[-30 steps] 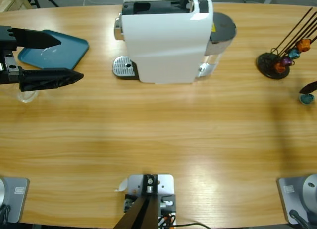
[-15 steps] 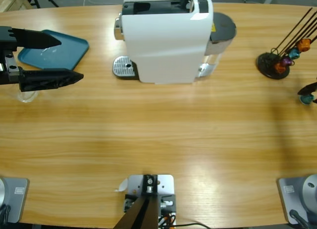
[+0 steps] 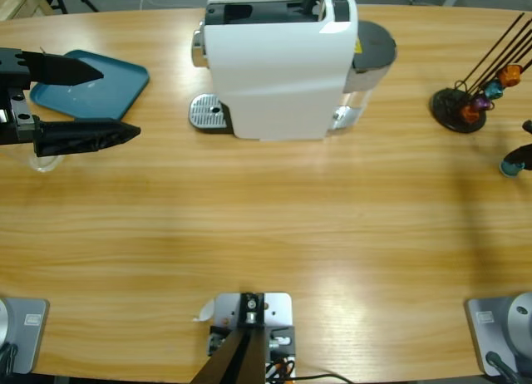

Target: Pour coffee

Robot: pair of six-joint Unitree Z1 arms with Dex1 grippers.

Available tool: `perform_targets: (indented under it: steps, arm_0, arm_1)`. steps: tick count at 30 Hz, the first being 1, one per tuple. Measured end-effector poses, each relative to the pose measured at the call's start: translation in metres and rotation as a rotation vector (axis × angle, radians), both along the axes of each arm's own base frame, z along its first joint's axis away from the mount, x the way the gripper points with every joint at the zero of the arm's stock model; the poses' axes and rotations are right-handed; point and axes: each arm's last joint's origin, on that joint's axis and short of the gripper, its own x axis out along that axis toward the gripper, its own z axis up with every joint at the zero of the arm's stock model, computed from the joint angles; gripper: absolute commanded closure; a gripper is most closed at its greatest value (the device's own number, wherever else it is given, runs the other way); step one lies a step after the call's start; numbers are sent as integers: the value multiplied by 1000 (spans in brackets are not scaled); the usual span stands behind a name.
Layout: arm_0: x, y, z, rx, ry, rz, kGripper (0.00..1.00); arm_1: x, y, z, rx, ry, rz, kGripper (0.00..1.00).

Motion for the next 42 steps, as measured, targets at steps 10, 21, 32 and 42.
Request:
perform_targets:
  steps: [10, 21, 32, 42]
  arm_0:
    - [0, 1, -2, 5, 2, 7, 9]
    - [0, 1, -2, 5, 2, 8, 9]
    - [0, 1, -2, 5, 2, 8, 6]
    - [-1, 2, -1, 3, -3, 11, 7]
  arm_1:
    - [1, 0, -1, 1, 3, 0, 1000]
    - [0, 0, 0, -2, 1, 7, 1000]
    - [-29, 24, 39, 146, -136, 170, 1000]
    - [-40, 113, 90, 261, -590, 1018, 1000]
